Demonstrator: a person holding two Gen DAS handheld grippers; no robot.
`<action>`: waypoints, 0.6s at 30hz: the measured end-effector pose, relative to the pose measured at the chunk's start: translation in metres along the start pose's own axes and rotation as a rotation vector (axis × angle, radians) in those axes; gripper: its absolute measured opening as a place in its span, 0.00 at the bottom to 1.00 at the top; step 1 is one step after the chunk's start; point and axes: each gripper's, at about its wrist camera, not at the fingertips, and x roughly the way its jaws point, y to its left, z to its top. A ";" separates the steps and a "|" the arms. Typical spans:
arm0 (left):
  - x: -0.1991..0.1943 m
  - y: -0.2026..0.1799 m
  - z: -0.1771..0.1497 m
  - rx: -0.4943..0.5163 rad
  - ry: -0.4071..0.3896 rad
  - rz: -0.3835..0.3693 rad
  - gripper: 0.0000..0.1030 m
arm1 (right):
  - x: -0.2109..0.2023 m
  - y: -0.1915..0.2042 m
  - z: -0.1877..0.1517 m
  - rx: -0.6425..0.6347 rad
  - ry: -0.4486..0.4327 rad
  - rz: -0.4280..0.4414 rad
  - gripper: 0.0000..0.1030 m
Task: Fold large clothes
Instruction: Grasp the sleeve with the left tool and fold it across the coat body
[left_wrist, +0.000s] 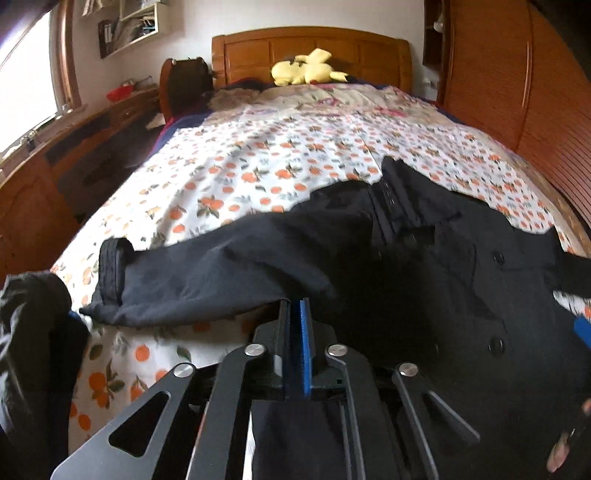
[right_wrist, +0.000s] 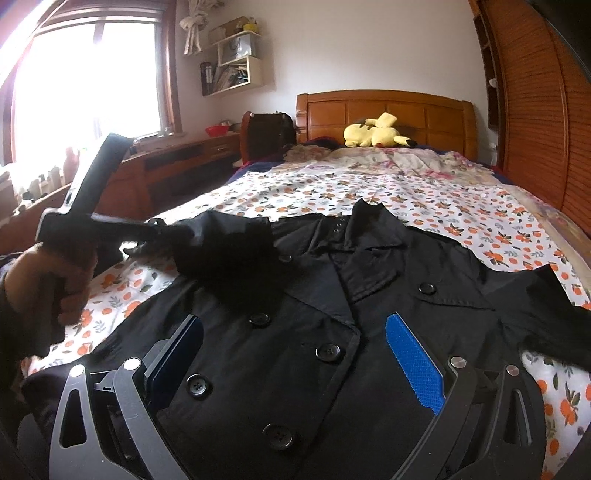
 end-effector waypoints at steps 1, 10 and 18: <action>-0.002 0.001 -0.005 -0.002 0.004 -0.008 0.14 | -0.001 0.001 0.001 -0.001 -0.003 0.003 0.93; -0.021 0.038 -0.027 -0.055 -0.026 0.001 0.58 | -0.001 0.007 0.001 -0.017 -0.005 0.021 0.93; 0.015 0.092 -0.029 -0.140 0.031 0.093 0.61 | 0.002 0.017 0.000 -0.036 0.005 0.037 0.93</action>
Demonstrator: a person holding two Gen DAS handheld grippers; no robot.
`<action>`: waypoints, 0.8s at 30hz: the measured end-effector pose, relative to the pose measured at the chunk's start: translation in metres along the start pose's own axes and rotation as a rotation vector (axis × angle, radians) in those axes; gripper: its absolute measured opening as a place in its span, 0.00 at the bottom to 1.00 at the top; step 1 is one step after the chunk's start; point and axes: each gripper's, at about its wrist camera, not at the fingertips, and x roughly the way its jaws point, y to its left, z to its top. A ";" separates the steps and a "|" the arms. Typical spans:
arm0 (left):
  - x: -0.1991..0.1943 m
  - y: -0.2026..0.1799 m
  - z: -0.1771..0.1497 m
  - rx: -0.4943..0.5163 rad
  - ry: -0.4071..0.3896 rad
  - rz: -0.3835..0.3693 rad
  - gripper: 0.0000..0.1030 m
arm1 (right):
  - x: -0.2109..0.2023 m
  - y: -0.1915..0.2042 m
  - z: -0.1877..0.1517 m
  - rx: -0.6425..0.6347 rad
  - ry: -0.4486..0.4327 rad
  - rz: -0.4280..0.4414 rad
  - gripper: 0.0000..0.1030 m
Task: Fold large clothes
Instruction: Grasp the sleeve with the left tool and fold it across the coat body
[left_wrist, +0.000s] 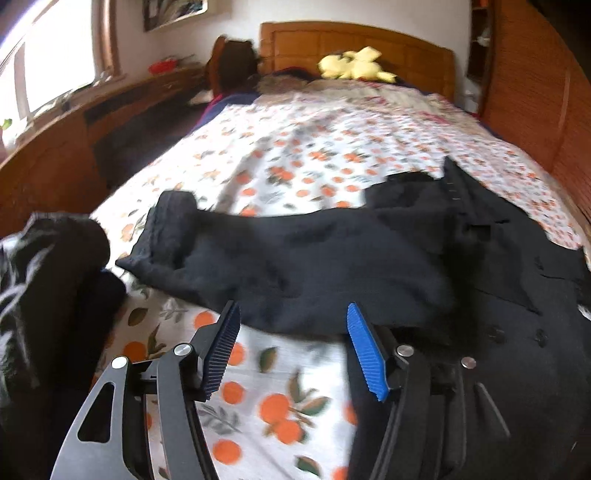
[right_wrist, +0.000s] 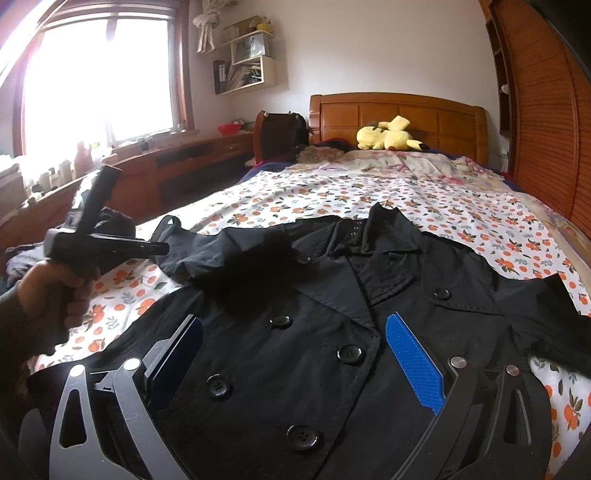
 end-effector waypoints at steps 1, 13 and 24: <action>0.009 0.008 0.000 -0.020 0.015 0.008 0.61 | 0.001 0.001 0.000 -0.002 0.001 0.002 0.93; 0.074 0.060 0.002 -0.139 0.122 0.062 0.61 | 0.009 0.001 -0.005 -0.005 0.023 0.002 0.93; 0.061 0.037 0.023 -0.090 0.066 0.045 0.02 | -0.007 -0.008 -0.009 0.003 0.031 -0.047 0.93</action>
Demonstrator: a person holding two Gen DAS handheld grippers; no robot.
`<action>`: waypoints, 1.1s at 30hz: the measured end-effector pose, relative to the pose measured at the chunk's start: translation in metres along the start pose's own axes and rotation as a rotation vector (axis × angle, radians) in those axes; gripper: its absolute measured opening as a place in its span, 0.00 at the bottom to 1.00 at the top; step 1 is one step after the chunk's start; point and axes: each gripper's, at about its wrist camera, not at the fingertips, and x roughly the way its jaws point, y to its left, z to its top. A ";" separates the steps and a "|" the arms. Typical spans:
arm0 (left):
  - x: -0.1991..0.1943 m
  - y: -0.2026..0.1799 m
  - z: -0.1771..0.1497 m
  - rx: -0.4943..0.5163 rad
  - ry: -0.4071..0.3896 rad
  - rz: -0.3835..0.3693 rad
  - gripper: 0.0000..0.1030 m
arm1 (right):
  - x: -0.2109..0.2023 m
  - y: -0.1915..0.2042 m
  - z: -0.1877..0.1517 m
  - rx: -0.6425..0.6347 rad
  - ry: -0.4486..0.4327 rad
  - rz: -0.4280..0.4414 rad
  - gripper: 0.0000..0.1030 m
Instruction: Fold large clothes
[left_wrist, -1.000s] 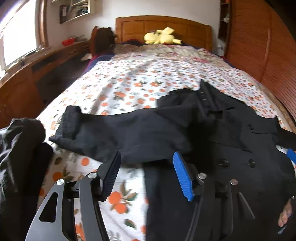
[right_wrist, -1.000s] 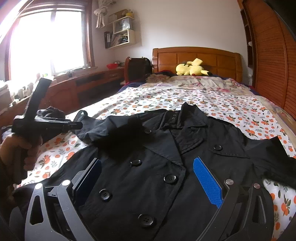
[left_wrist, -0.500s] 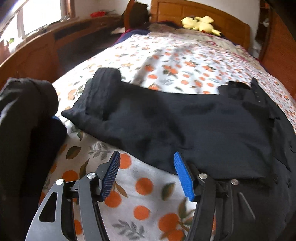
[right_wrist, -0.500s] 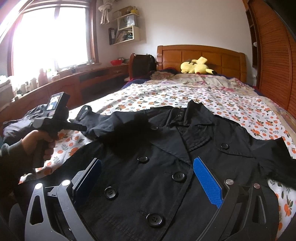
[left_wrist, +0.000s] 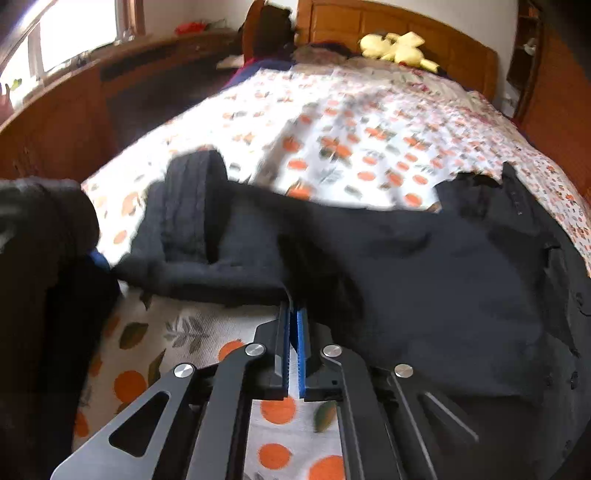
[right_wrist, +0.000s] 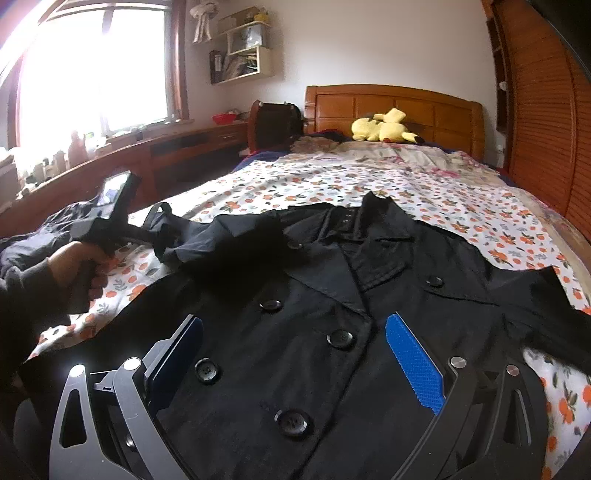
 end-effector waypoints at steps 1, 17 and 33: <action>-0.006 -0.003 0.001 0.004 -0.011 -0.005 0.02 | -0.003 0.000 0.000 0.001 -0.002 -0.004 0.93; -0.149 -0.126 -0.018 0.221 -0.189 -0.155 0.02 | -0.061 -0.029 0.003 0.016 -0.064 -0.107 0.93; -0.177 -0.188 -0.094 0.338 -0.162 -0.270 0.06 | -0.080 -0.060 -0.011 0.052 -0.052 -0.180 0.93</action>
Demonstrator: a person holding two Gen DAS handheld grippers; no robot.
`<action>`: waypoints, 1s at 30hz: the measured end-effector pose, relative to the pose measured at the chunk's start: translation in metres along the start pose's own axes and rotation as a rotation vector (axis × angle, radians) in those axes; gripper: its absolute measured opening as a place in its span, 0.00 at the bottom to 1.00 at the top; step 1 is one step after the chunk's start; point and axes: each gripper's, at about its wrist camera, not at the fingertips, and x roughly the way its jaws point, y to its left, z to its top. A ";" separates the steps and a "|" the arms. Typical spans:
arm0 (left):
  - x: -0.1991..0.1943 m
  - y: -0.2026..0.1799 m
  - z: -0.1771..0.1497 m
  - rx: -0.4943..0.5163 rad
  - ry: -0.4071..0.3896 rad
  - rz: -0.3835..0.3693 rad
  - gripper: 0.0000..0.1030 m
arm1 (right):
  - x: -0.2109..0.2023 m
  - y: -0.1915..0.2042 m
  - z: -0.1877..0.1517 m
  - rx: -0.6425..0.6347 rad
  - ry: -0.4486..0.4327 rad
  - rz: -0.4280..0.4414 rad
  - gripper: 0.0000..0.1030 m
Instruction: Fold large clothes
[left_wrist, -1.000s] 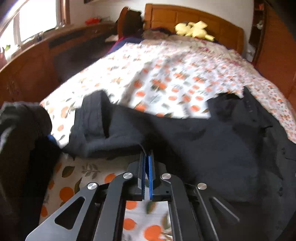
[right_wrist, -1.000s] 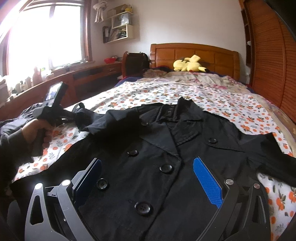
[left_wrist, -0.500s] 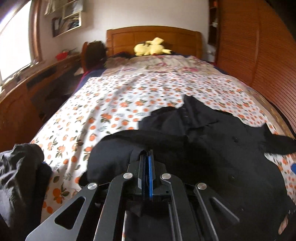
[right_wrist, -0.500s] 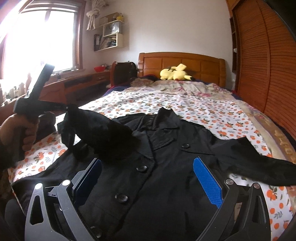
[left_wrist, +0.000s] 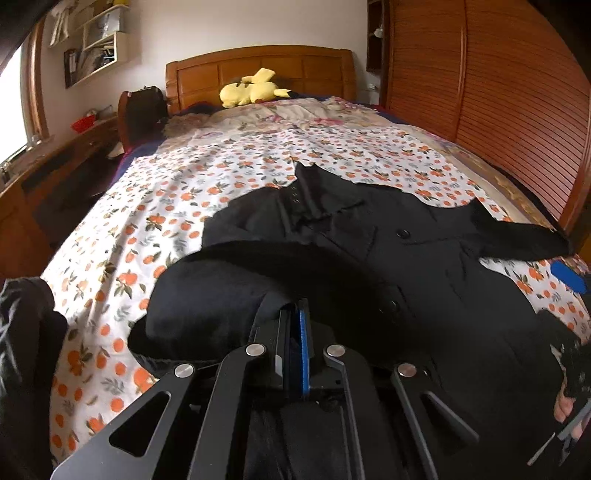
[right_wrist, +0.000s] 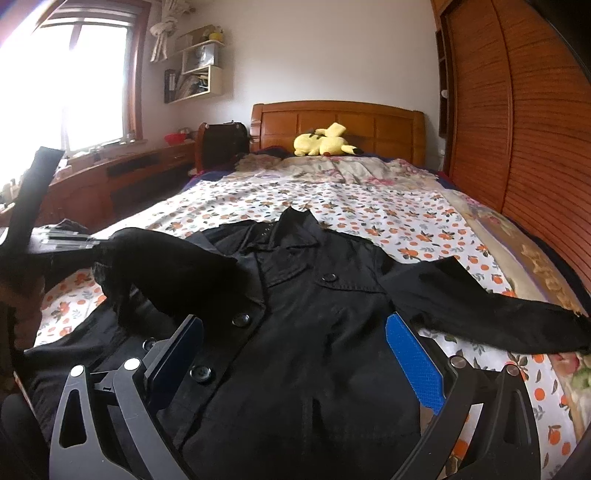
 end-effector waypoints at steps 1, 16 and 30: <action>-0.001 -0.002 -0.005 0.000 0.002 -0.007 0.06 | 0.000 0.000 0.000 -0.002 0.001 0.000 0.93; -0.056 0.009 -0.068 -0.031 -0.069 -0.042 0.68 | 0.021 0.040 0.012 -0.029 0.016 0.063 0.93; -0.087 0.084 -0.098 -0.127 -0.147 0.059 0.98 | 0.063 0.124 0.022 -0.116 0.057 0.206 0.93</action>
